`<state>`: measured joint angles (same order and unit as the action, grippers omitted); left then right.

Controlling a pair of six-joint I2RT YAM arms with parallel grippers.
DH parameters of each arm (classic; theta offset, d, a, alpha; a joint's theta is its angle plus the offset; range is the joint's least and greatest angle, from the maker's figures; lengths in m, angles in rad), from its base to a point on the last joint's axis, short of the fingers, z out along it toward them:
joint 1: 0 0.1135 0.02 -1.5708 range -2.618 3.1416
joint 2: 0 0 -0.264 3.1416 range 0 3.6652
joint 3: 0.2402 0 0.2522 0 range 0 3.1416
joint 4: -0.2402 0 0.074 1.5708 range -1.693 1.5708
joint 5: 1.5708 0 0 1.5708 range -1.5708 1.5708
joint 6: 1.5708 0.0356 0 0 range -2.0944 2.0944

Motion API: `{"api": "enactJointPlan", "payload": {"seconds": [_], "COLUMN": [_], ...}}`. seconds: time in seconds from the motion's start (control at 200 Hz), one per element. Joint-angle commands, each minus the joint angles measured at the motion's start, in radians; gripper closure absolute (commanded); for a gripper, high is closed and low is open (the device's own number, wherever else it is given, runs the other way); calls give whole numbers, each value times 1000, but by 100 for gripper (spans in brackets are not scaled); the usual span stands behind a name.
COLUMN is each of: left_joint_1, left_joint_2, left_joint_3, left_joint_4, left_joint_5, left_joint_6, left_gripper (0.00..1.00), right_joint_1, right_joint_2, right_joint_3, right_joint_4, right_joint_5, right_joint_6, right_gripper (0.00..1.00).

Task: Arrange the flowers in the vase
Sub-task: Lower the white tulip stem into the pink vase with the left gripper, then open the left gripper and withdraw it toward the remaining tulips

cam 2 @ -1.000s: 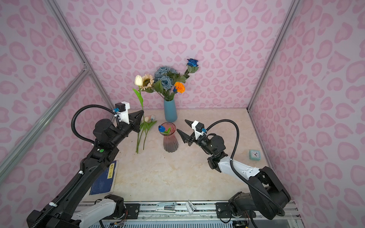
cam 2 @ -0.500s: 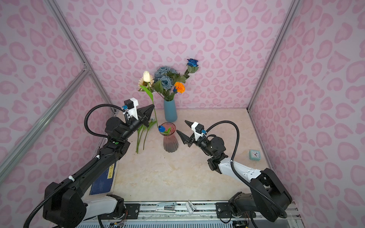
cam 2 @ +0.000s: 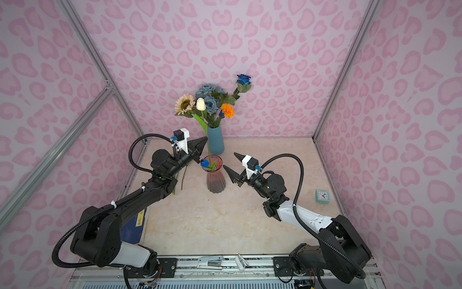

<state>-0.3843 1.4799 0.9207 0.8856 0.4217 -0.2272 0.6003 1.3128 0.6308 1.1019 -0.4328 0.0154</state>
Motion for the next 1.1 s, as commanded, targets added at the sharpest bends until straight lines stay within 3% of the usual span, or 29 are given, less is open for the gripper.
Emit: {"api": "enactJointPlan", "payload": {"seconds": [0.0,0.205,0.35,0.46,0.76,0.79,0.995,1.09], "left_joint_1": [1,1,-1,-1,-1,-1,-1,-1], "left_joint_2": [8,18,-1,-23,-61,-65,-98,-105], "left_joint_3": [-22,-66,-110,-138,-194,-199,-226,-226], "left_joint_4": [93,113,110,94,59,55,23,5], "left_joint_5": [3,12,11,26,47,45,39,30], "left_joint_6": [-5,4,29,54,85,89,126,137], "left_gripper": [97,97,88,88,65,59,54,54], "right_joint_1": [1,3,8,11,10,10,9,-4], "right_joint_2": [-3,6,14,15,27,27,55,91], "right_joint_3": [-8,-3,-13,-11,-6,-6,25,84], "right_joint_4": [-7,-1,32,35,33,33,-13,-83], "right_joint_5": [12,16,35,33,31,30,25,-28], "right_joint_6": [-8,-11,-10,-11,-10,-9,-6,14], "right_gripper": [31,31,30,30,29,29,28,30]}}
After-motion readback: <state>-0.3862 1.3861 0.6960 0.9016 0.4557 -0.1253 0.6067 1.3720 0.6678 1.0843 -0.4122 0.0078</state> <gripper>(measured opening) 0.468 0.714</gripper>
